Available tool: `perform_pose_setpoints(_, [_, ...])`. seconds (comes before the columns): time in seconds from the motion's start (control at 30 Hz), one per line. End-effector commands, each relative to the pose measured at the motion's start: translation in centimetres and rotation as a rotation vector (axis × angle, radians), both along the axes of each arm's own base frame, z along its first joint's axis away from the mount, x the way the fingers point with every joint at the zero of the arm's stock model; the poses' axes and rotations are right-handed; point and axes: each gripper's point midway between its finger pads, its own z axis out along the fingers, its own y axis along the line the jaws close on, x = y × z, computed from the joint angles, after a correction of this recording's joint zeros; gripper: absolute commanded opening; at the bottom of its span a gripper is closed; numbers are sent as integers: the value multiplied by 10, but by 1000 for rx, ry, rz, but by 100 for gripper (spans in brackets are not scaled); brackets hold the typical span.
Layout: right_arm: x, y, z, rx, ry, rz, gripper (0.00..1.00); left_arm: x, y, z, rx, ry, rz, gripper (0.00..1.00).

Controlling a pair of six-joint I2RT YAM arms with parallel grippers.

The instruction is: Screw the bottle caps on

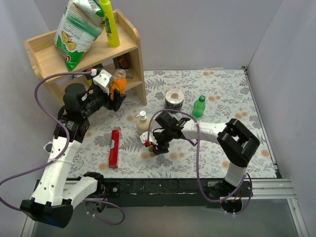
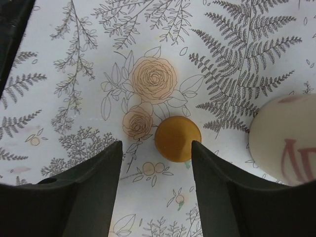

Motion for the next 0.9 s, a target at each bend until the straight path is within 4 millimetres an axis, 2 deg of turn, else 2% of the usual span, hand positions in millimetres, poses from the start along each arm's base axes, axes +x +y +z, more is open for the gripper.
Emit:
perform_pose_setpoints(0.0, [24,27,9,50,-70,-7,64,-16,-5,4,-47,1,-58,0])
perform_pose_setpoints(0.2, [32,32,-1,29,-77,-24,64,-15,-7,1,-53,4,-73,0])
perform_pose_setpoints(0.37, [25,25,-14,-5,-49,-10,63,-13,-8,-3,-57,11,-80,0])
perform_pose_setpoints(0.6, [10,15,-20,-23,-8,17,62,-14,-7,-4,-55,12,-77,0])
perform_pose_setpoints(0.87, [11,12,-28,-46,-18,18,60,-13,-7,-6,-58,14,-75,0])
